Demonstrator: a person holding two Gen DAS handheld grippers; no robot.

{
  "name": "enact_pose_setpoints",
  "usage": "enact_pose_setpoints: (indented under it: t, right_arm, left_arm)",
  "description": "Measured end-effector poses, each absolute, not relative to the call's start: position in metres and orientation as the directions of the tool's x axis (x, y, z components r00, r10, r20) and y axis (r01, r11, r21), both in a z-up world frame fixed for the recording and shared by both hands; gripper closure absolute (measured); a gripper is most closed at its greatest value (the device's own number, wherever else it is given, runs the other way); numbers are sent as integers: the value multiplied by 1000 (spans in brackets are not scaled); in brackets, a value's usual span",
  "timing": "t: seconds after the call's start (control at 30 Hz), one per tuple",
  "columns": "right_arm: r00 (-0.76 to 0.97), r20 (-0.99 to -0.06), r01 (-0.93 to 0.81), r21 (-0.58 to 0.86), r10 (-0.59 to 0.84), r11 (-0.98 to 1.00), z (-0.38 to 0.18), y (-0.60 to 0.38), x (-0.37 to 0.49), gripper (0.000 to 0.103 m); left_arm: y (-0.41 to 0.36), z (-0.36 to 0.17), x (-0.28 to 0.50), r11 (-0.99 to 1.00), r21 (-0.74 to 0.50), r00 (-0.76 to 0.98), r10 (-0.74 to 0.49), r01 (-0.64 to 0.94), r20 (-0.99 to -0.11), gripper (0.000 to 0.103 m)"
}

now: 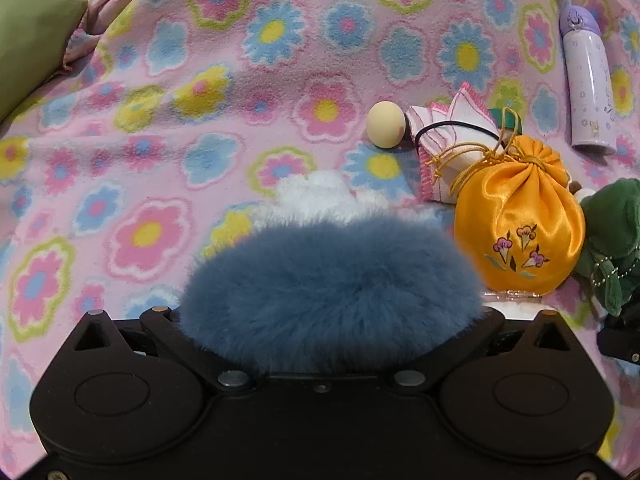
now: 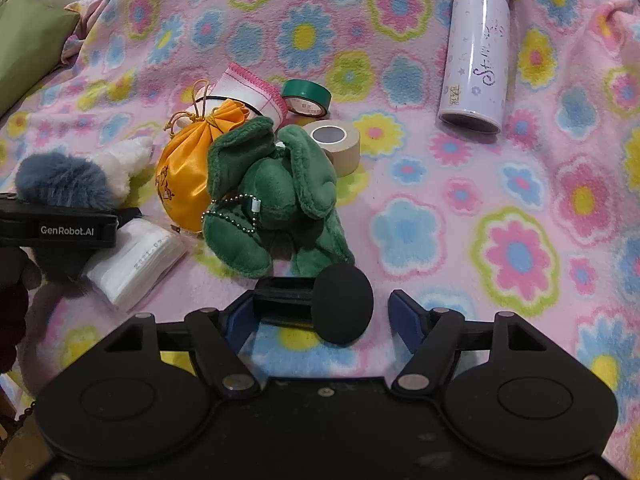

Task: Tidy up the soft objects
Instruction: 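Lift the blue-grey pompom with the left tool while the right tool grasps the green plush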

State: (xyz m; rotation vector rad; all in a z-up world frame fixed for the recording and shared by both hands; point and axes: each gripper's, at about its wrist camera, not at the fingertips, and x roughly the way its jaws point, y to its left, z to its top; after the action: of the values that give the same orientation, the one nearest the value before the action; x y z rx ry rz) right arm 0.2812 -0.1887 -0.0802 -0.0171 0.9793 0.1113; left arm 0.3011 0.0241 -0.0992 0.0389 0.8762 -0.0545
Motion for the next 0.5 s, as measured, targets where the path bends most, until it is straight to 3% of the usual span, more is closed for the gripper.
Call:
enact_pose_setpoints:
  t: [0.13, 0.27, 0.4, 0.5]
  right_arm:
    - [575, -814, -105, 28, 84, 994, -82, -186, 282, 25]
    - [570, -810, -94, 99, 135, 991, -85, -190, 285, 9]
    - [571, -812, -100, 80, 123, 992, -85, -186, 286, 11]
    - [579, -808, -105, 58, 108, 993, -83, -184, 284, 26]
  left_arm:
    - [25, -101, 300, 998, -3, 645, -45, 65, -763, 3]
    - [23, -102, 299, 997, 5, 639, -42, 72, -768, 3]
    - [26, -98, 296, 997, -34, 623, -70, 70, -779, 5]
    - [28, -92, 291, 996, -41, 621, -82, 79, -779, 19]
